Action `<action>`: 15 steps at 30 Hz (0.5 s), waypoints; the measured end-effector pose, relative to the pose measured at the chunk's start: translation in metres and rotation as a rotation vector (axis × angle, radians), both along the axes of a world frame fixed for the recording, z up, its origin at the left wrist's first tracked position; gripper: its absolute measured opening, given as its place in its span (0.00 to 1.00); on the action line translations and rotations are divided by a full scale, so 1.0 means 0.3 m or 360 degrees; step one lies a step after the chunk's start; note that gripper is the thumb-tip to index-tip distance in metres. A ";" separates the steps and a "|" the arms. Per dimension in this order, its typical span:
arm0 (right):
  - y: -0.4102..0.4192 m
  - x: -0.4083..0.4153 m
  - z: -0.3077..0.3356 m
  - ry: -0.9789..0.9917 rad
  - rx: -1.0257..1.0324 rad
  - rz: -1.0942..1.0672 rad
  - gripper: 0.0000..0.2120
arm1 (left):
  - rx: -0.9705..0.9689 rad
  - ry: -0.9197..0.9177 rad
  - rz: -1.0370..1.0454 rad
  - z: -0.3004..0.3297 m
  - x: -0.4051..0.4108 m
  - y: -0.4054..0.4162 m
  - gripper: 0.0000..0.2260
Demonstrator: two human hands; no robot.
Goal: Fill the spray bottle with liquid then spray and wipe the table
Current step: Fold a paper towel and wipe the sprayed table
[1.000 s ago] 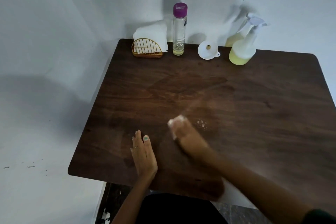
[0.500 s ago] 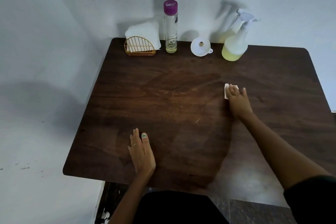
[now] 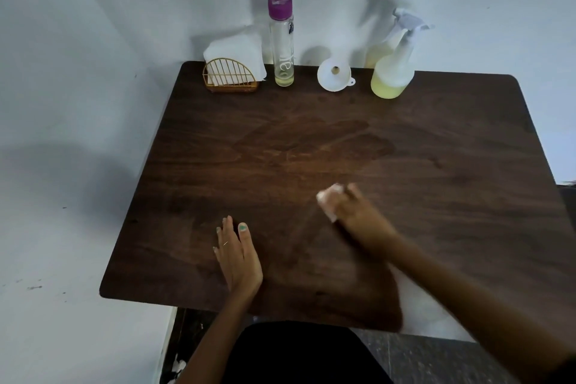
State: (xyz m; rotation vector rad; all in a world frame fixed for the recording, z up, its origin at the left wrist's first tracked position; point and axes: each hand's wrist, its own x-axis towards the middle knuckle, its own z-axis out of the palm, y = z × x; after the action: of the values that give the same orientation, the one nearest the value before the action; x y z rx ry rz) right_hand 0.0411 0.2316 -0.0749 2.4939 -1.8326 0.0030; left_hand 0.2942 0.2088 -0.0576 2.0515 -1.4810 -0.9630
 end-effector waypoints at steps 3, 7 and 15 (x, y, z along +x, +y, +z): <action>-0.056 -0.264 0.021 0.0011 0.0103 -0.0722 0.26 | 0.0014 -0.0021 -0.0016 -0.001 -0.003 0.002 0.24; -0.057 -0.256 0.003 0.0036 0.0070 -0.1066 0.27 | 0.0026 -0.0010 -0.0036 0.004 -0.015 0.011 0.23; 0.259 0.351 -0.107 -0.0202 -0.0079 0.0231 0.20 | 0.0024 -0.0024 -0.0030 0.008 -0.024 0.011 0.23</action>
State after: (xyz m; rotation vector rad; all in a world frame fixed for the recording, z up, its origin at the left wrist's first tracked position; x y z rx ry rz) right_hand 0.1464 0.3093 -0.1070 2.6413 -1.6659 0.2139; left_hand 0.2869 0.2120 -0.0552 2.0632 -1.5074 -0.9710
